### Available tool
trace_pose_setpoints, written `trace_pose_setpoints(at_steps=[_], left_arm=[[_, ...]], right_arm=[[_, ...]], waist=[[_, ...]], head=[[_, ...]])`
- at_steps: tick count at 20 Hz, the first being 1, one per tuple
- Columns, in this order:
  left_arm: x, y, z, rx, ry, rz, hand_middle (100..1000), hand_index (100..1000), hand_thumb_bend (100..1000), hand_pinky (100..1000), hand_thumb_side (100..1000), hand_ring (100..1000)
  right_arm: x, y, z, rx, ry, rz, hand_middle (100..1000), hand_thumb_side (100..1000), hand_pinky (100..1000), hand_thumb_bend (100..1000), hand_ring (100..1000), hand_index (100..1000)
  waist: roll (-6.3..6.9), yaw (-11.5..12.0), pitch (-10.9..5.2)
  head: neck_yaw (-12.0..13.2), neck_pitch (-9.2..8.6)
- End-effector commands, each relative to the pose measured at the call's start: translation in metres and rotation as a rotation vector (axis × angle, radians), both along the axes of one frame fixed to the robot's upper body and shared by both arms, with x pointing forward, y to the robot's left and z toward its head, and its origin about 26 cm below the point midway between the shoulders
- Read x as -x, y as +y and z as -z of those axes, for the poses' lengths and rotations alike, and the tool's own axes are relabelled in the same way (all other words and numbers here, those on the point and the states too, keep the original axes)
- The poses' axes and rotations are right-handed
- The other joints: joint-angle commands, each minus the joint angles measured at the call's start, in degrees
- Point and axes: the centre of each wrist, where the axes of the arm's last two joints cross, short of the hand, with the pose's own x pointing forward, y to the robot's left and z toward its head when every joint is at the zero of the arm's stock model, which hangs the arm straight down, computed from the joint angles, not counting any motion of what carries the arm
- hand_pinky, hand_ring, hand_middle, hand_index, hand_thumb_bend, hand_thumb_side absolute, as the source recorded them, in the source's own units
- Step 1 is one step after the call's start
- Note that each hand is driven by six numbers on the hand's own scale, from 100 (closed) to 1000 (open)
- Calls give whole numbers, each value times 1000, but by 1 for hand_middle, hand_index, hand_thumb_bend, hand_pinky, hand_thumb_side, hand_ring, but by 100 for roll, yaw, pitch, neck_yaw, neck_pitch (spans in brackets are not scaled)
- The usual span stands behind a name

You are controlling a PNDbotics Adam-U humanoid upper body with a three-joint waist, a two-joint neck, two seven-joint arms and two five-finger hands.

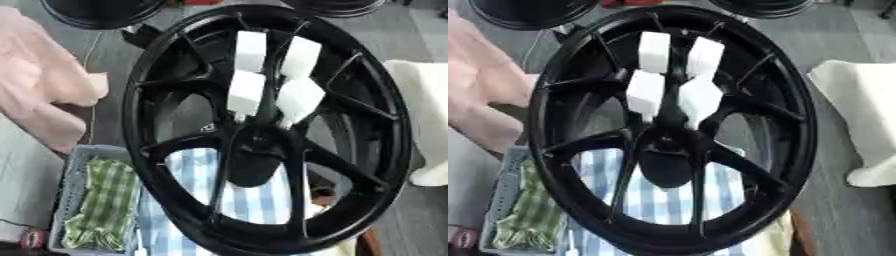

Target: Pull the pin out of the wheel hub.

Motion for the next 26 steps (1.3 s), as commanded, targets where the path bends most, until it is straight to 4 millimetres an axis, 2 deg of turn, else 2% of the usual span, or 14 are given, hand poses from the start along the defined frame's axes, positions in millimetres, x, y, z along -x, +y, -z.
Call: trace_pose_setpoints(at_steps=[1,8,11,15,26], left_arm=[[1,0,-8,-13,-26,5,666,793,160,853,772,713],[-1,-2,-10,-15,-30,18,665,792,161,854,774,712],[-1,-3,-10,-15,-31,23,666,792,161,854,774,712],[-2,-4,-11,-14,-32,31,666,792,162,854,775,712],[-4,-7,-12,-14,-32,55,667,792,163,854,778,711]], right_arm=[[2,2,-4,109,-4,49,722,233,811,150,810,817],[-7,4,16,228,39,61,733,265,807,205,813,822],[-9,4,22,279,41,69,739,277,786,231,772,825],[-11,5,29,314,45,67,741,285,769,237,727,824],[-17,9,46,367,109,68,740,317,763,241,733,822]], waist=[[-11,26,-73],[-51,108,-10],[-63,135,6],[-70,164,18],[-79,254,57]], head=[[-51,-90],[-83,-114],[-91,-119],[-112,-138],[-224,-204]])
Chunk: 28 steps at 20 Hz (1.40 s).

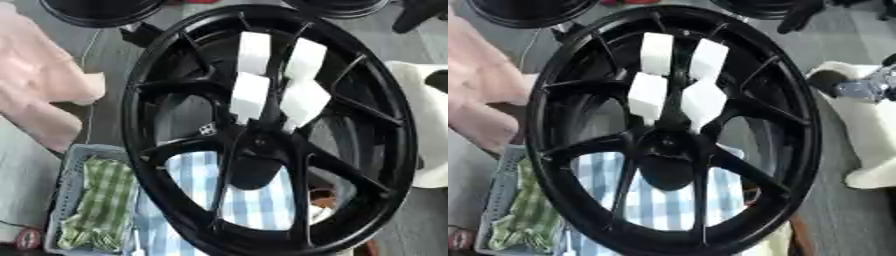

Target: Pull the pin out of the wheel hub.

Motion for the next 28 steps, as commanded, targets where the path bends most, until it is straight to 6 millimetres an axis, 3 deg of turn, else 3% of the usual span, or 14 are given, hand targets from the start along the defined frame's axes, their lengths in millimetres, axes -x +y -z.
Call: trace_pose_setpoints(at_steps=[1,12,15,17,21,24,28], left_arm=[[1,-2,-7,-8,-23,17,668,792,164,854,778,711],[0,-4,-7,-9,-19,33,668,792,166,855,779,711],[0,-4,-8,-8,-19,35,669,792,166,855,779,711],[0,-5,-8,-8,-19,37,670,792,166,855,779,711],[0,-5,-8,-7,-18,38,670,792,166,856,779,711],[-1,-5,-8,-7,-17,41,670,792,167,856,780,711],[-1,-5,-8,-7,-17,42,670,792,167,856,780,711]], right_arm=[[1,1,-4,40,-7,12,739,320,763,238,733,821],[-4,11,3,30,16,23,729,337,757,243,723,819],[-5,13,4,42,30,17,711,343,679,261,577,847],[-5,15,5,46,36,12,716,343,637,260,527,859],[-6,18,4,37,47,3,725,347,617,256,505,864],[-7,21,4,29,64,1,722,354,516,246,484,867],[-7,23,3,21,86,3,720,363,494,243,461,870]], waist=[[1,13,-72],[-52,94,-63],[-67,102,-64],[-75,109,-67],[-93,124,-73],[-106,136,-72],[-121,148,-65]], head=[[-38,-91],[-90,-98],[-94,-91],[-100,-83],[-117,-72],[-128,-64],[-132,-63]])
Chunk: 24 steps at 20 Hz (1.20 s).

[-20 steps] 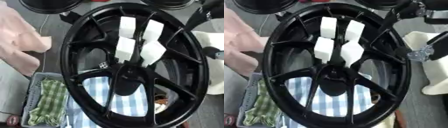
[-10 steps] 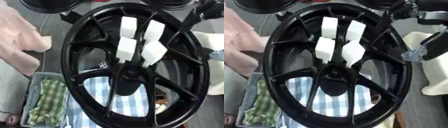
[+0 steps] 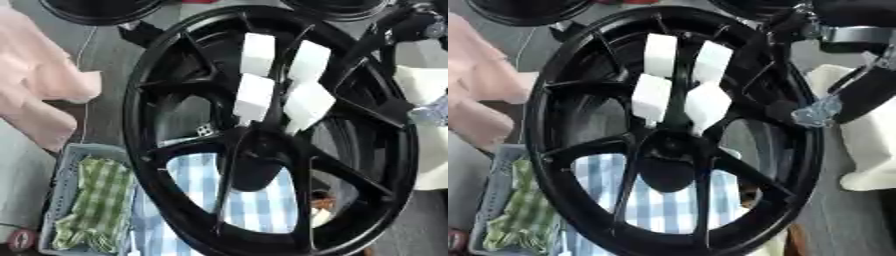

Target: Pull the pin out of the wheel hub.

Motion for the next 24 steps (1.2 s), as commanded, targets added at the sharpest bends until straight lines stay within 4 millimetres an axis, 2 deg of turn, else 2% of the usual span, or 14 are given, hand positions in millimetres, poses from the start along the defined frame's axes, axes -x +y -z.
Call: trace_pose_setpoints(at_steps=[1,3,7,9,12,17,20,24], left_arm=[[1,-1,-8,-13,-25,10,670,792,168,856,780,711],[1,-1,-8,-12,-25,10,669,792,168,856,781,711],[1,-1,-8,-11,-24,13,670,792,169,857,782,711],[1,-2,-8,-11,-24,14,670,792,169,857,783,711],[1,-2,-8,-9,-24,16,670,792,169,857,783,711],[1,-3,-8,-8,-22,18,671,792,169,857,784,711],[1,-3,-7,-7,-22,19,671,792,170,858,784,710],[0,-3,-7,-7,-22,22,670,792,170,858,785,710]], right_arm=[[2,0,-9,5,-4,8,715,364,494,241,459,865],[1,1,-8,2,4,8,715,363,488,243,451,860],[0,3,-6,-6,16,6,690,353,399,248,333,834],[0,4,-5,-13,22,7,648,342,362,257,293,844],[-1,6,-5,-27,27,9,655,322,347,276,278,846],[-1,8,-6,-22,20,-4,731,283,279,337,238,872],[-1,10,-7,-19,14,-14,748,275,279,366,240,877],[-2,12,-6,-14,14,-15,749,282,294,362,251,877]], waist=[[3,8,-76],[-3,13,-69],[-9,26,-51],[-11,35,-41],[-16,52,-31],[-26,72,-25],[-35,79,-22],[-47,93,-11]], head=[[-24,-27],[-25,-28],[-32,-32],[-38,-30],[-54,-35],[-71,-42],[-79,-49],[-89,-60]])
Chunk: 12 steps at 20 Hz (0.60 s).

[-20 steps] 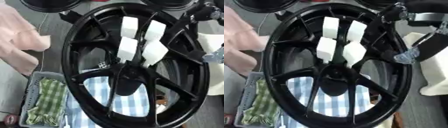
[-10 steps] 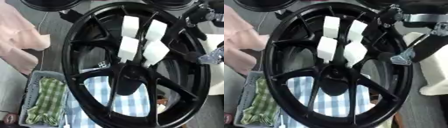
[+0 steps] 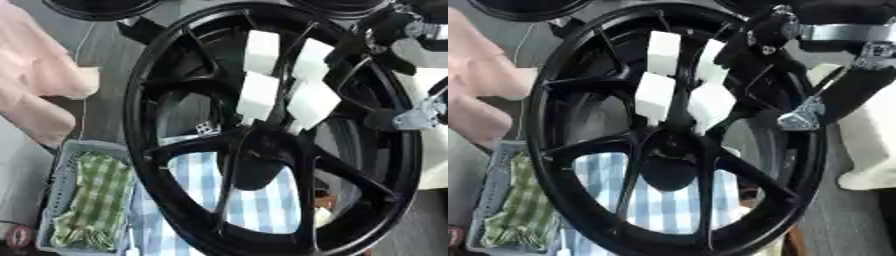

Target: Pull the pin out of the wheel hub.

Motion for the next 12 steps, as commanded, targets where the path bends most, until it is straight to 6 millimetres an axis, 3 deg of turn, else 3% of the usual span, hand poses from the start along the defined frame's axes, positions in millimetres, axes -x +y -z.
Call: trace_pose_setpoints(at_steps=[1,8,12], left_arm=[[1,-1,-8,-13,-26,10,670,792,170,858,785,710],[1,-2,-8,-11,-27,14,670,791,171,859,786,709],[0,-2,-8,-11,-27,18,669,791,171,859,787,708]], right_arm=[[2,0,-8,19,-23,7,749,282,297,362,253,877],[0,4,-4,21,-5,1,754,283,301,355,261,872],[-1,6,-4,27,-8,-3,758,240,299,378,261,867]], waist=[[14,15,-71],[-2,46,-31],[-11,68,-5]], head=[[-24,-60],[-42,-55],[-57,-55]])
